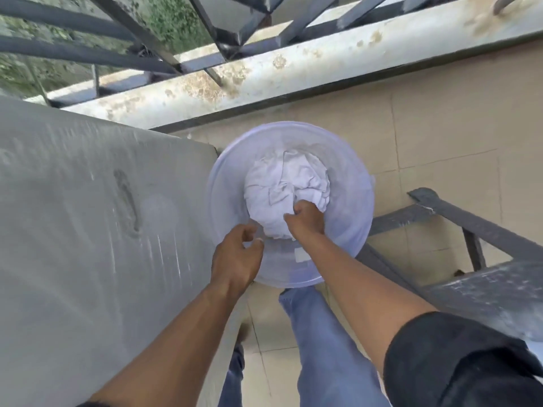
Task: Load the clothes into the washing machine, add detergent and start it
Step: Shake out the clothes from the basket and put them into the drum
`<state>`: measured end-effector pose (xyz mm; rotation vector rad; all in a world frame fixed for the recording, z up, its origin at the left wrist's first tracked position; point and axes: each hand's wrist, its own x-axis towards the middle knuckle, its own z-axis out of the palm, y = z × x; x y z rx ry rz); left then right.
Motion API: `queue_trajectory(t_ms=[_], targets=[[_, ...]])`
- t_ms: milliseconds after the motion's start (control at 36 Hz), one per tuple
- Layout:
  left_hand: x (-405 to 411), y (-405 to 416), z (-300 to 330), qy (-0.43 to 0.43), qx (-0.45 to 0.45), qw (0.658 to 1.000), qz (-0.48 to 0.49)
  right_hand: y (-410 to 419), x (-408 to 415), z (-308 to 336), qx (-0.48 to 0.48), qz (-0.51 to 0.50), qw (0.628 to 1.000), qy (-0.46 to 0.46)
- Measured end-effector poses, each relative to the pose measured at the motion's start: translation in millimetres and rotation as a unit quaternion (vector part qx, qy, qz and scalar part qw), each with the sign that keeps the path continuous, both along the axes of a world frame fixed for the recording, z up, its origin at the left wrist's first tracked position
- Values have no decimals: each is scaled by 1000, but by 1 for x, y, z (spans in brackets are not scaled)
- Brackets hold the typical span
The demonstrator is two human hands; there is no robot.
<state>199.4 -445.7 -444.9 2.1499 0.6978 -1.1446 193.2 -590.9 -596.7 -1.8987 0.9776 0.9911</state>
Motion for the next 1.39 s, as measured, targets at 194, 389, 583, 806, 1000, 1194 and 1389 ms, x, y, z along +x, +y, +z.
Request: queue_trajectory(t_ms=[194, 389, 583, 806, 1000, 1194, 1389], targets=[[-4, -13, 67, 43, -30, 998, -29, 4, 7, 140, 61, -22, 990, -122], [-6, -30, 168, -40, -68, 993, -82, 12, 1, 304, 105, -132, 964, -207], [-19, -24, 274, -132, -56, 986, -90, 8, -13, 457, 153, -257, 913, -277], [-37, -3, 358, -251, -34, 959, -128, -10, -30, 621, 220, -319, 839, -382], [-23, 9, 407, -393, -68, 893, -206, -13, -40, 704, 300, -344, 776, -435], [5, 45, 468, -439, -94, 873, -187, -20, -47, 725, 191, -351, 777, -486], [18, 70, 545, -406, -238, 871, -145, -27, -65, 686, 46, -291, 850, -436]])
